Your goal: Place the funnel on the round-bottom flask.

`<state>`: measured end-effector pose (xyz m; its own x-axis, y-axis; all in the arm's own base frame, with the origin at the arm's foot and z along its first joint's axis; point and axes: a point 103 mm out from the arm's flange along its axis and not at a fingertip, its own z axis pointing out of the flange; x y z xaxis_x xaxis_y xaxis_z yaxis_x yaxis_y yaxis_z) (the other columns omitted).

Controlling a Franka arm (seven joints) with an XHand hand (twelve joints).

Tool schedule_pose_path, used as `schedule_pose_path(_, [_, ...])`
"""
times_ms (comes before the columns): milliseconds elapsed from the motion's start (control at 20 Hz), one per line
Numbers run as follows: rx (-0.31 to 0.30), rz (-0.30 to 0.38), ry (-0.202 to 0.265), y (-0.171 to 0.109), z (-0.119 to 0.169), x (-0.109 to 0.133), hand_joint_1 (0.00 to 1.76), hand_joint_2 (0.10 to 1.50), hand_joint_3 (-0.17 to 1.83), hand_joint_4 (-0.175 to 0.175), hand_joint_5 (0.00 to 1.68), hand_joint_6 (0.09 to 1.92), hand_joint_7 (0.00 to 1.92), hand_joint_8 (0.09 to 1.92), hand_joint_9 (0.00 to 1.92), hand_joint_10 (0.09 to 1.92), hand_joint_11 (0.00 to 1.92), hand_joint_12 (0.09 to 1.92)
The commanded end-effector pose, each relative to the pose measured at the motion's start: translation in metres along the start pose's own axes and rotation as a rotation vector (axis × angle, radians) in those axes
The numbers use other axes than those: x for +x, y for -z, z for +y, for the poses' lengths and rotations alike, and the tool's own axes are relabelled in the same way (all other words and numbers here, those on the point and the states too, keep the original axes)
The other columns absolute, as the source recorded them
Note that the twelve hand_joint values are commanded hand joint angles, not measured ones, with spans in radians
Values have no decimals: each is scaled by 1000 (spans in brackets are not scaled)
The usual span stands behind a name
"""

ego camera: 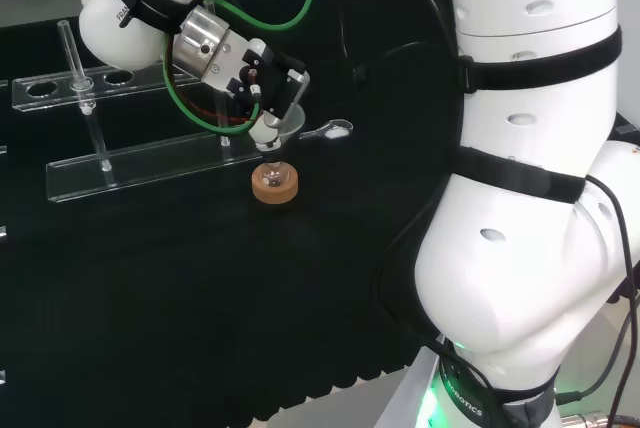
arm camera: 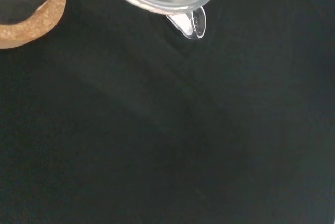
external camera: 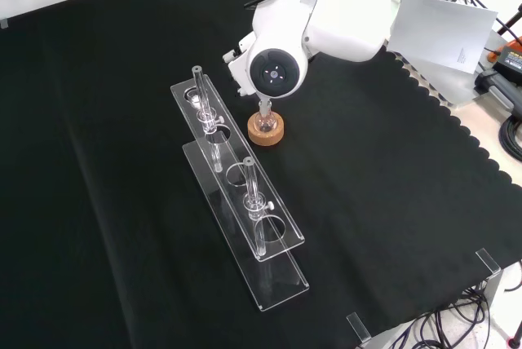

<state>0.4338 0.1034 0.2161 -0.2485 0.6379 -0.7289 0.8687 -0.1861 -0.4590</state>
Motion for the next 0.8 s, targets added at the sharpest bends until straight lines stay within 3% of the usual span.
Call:
schedule_pose_path(50, [-1, 14, 8, -3, 2, 2, 883, 1099, -34, 20, 778, 877, 1012, 668, 1411, 161, 813, 1101])
schedule_pose_path(200, [9, 15, 11, -3, 2, 3, 838, 1094, -104, -20, 676, 793, 933, 713, 1369, 159, 780, 1115])
schedule_pose_path(450, [61, 13, 24, -6, 5, 3, 790, 1084, -174, -27, 566, 727, 810, 741, 1277, 166, 700, 1171])
schedule_pose_path(600, [62, 14, 19, -5, 4, 4, 745, 1054, -175, -36, 431, 580, 697, 764, 1174, 202, 620, 1227])
schedule_pose_path(800, [48, 27, 24, -4, 2, 1, 698, 1028, -175, -43, 403, 406, 605, 775, 1042, 379, 578, 1249])
